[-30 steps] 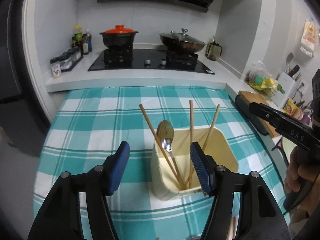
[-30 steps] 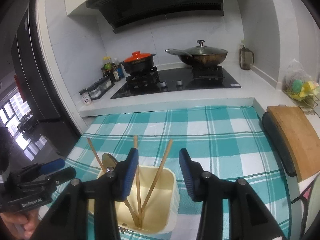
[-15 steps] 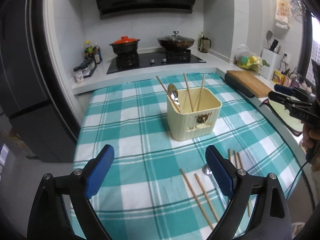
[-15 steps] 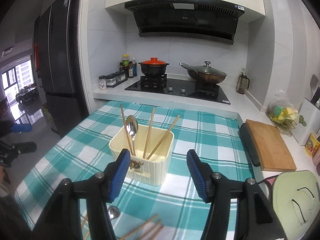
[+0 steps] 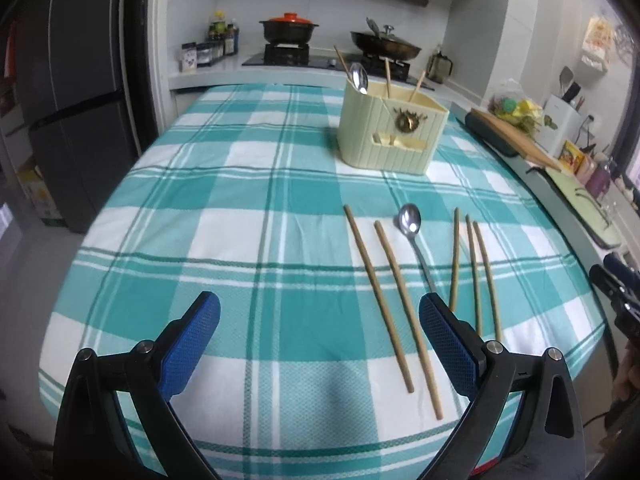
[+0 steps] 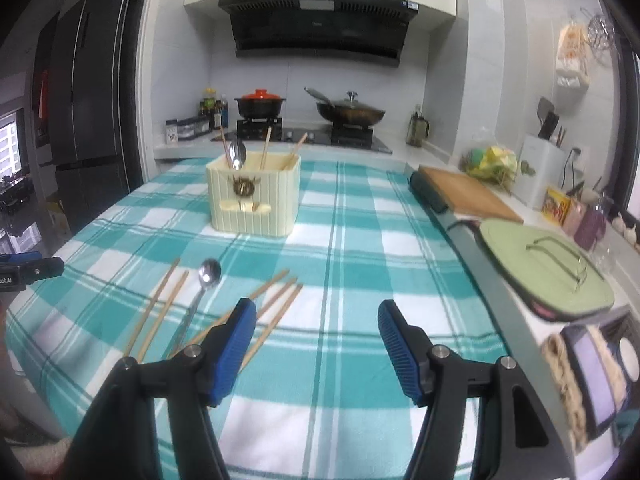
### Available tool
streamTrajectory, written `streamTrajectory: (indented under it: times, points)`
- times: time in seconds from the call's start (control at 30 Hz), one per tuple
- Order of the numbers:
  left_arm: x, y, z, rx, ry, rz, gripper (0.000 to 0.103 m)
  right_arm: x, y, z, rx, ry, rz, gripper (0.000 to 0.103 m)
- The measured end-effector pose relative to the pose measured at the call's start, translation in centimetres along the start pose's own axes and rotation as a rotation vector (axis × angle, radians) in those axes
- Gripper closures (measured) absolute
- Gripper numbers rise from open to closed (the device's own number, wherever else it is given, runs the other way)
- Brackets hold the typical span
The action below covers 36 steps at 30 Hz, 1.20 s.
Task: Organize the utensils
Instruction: 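Move both open tools back over the remaining chopsticks on the cloth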
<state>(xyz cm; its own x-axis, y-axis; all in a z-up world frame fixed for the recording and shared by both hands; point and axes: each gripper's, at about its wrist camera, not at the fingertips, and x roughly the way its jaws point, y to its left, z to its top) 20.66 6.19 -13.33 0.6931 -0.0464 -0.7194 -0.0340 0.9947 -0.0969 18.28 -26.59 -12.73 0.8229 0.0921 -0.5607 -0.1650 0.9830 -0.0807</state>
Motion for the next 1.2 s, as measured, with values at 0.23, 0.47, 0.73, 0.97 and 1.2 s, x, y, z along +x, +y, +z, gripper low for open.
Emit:
streamTrajectory:
  times: [0.23,0.47,0.73,0.97,1.2]
  points:
    - [0.2,-1.1,-1.5,-0.014,0.005,-0.012,0.003,1.2,-0.1,-2.8,0.031,0.030,-0.017,0.038]
    - [0.9,-1.2,-1.6,-0.002,0.006,0.028,0.003,2.6,1.7,-3.9,0.027,0.053,0.027,0.038]
    - [2.1,-1.3,-2.0,-0.011,0.035,0.031,0.003,3.4,1.7,-5.1,0.038,0.092,0.028,0.038]
    - [2.5,-1.3,-2.4,-0.011,0.049,0.038,0.003,4.1,2.3,-5.3,0.022,0.123,0.032,0.038]
    - [2.7,-1.0,-2.5,-0.022,0.055,0.041,0.003,4.8,3.0,-5.7,0.031,0.167,0.077,0.048]
